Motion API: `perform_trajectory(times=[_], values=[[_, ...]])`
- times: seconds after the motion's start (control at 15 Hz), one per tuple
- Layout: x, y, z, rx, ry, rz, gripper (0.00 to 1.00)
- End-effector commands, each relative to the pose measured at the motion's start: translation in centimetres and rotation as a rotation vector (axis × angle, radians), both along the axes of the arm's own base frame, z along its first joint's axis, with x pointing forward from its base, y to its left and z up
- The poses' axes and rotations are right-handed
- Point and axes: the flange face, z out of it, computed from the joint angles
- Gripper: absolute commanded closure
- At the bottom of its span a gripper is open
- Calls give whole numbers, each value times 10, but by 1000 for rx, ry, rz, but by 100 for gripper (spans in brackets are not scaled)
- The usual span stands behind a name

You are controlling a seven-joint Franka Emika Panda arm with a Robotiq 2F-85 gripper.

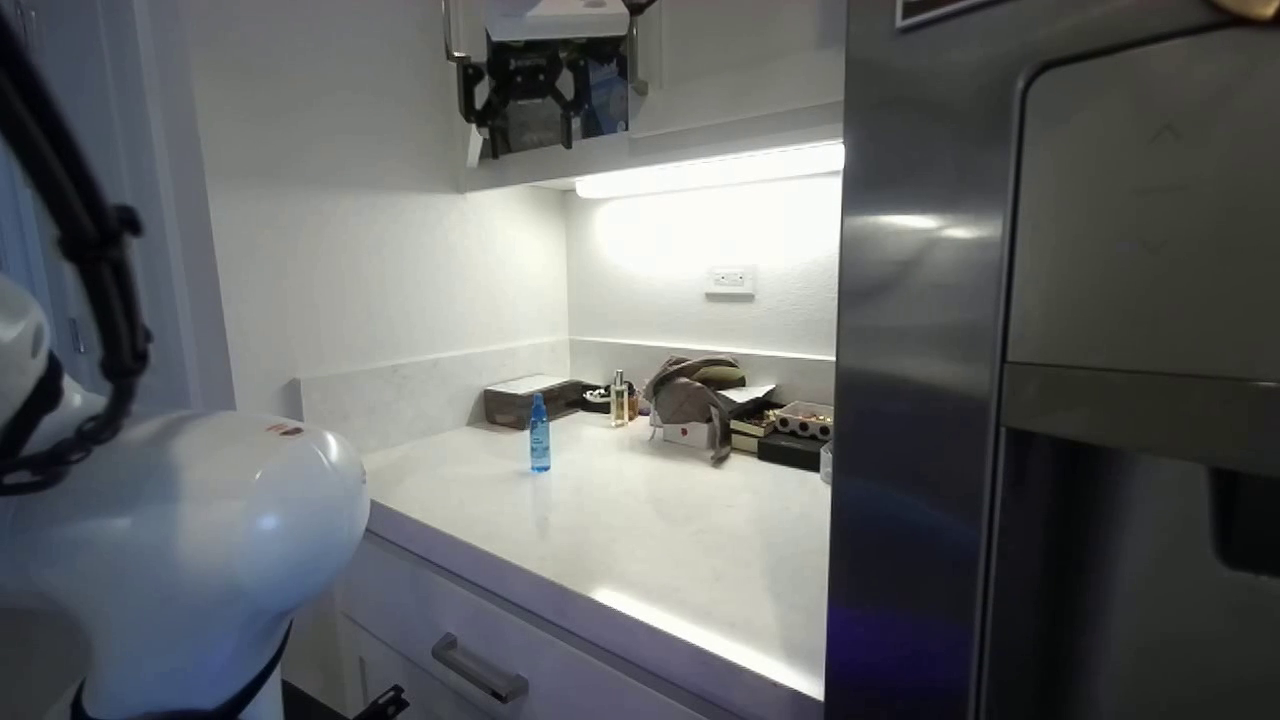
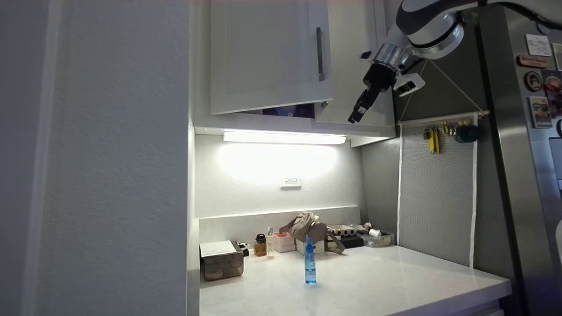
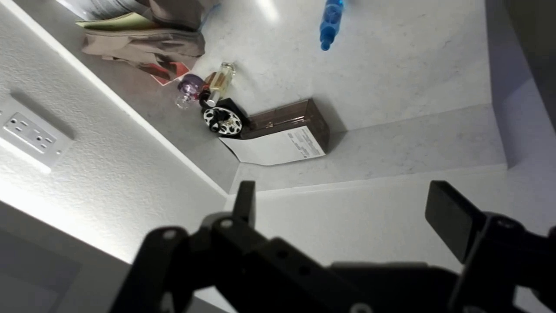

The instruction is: Open the top left and right cabinet doors respectively

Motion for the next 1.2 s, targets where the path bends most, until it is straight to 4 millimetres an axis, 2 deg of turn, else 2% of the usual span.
perform_trajectory(times=[0.0, 0.33, 0.87, 1.13], values=[[-5, -1, 13, 32, 39, 78, 0], [-14, 11, 19, 130, 83, 129, 0], [-23, 29, 26, 283, 60, 164, 0], [-24, 40, 31, 348, 11, 112, 0]])
